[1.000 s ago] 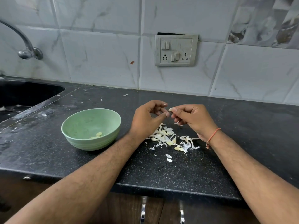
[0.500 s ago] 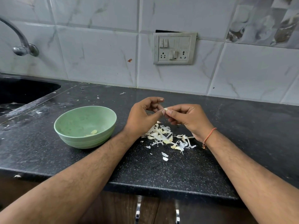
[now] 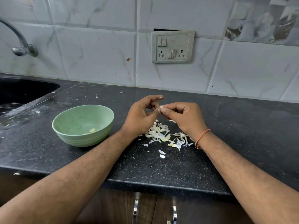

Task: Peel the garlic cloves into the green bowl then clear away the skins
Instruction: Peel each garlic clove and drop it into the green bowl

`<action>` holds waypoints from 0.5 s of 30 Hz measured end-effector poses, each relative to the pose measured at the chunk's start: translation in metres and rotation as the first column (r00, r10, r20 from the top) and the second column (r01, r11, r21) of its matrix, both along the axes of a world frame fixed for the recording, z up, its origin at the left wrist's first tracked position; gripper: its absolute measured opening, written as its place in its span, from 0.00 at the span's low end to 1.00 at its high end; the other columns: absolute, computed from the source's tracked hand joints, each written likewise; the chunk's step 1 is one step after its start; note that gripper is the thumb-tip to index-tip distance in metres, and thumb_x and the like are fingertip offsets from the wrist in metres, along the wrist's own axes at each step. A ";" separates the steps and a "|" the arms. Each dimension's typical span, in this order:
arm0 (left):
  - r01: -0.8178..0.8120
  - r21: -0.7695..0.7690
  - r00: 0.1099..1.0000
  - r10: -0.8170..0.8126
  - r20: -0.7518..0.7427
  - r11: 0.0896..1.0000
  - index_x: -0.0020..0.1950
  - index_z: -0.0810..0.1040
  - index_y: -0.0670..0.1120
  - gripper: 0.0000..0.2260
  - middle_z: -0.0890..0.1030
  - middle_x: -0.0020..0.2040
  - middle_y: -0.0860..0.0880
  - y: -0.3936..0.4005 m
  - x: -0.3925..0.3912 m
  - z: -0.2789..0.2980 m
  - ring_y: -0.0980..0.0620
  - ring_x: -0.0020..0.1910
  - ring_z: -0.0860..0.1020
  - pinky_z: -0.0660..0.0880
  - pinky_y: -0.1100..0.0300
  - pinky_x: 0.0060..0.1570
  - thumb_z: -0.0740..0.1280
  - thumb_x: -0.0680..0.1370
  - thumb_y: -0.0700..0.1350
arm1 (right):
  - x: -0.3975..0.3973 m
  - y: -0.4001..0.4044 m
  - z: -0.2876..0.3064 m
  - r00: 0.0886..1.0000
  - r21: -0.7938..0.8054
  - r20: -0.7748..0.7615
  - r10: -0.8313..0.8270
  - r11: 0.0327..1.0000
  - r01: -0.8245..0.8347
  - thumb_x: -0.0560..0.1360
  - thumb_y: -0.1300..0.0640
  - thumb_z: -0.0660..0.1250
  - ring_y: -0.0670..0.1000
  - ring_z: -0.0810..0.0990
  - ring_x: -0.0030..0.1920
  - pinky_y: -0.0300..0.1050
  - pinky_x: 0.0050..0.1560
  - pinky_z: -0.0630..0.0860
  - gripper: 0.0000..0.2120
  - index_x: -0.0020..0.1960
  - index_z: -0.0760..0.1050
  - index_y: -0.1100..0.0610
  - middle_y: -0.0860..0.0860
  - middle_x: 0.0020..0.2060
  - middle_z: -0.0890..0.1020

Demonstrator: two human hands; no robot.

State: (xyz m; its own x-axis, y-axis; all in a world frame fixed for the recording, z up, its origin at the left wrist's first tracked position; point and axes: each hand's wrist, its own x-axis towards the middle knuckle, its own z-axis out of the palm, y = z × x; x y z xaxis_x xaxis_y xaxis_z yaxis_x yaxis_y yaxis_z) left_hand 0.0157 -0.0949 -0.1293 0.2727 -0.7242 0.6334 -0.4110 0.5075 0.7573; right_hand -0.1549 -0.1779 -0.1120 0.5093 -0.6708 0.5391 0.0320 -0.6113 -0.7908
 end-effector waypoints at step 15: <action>0.067 0.046 0.995 -0.064 -0.074 0.997 0.68 0.80 0.47 0.18 0.79 0.42 0.51 -0.005 -0.002 0.002 0.52 0.38 0.75 0.74 0.61 0.38 0.70 0.78 0.38 | 0.006 -0.006 -0.001 0.986 0.336 0.152 0.072 0.934 -0.120 0.79 0.62 0.75 0.53 0.86 0.43 0.46 0.46 0.85 0.05 0.53 0.87 0.60 0.59 0.45 0.89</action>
State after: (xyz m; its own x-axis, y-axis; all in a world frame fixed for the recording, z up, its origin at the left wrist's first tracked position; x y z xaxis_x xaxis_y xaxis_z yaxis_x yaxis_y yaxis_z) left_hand 0.0142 -0.0995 -0.1273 0.2678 -0.7713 0.5774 -0.3212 0.4936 0.8082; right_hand -0.1489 -0.1841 -0.1126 0.5190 -0.7783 0.3535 0.1979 -0.2929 -0.9354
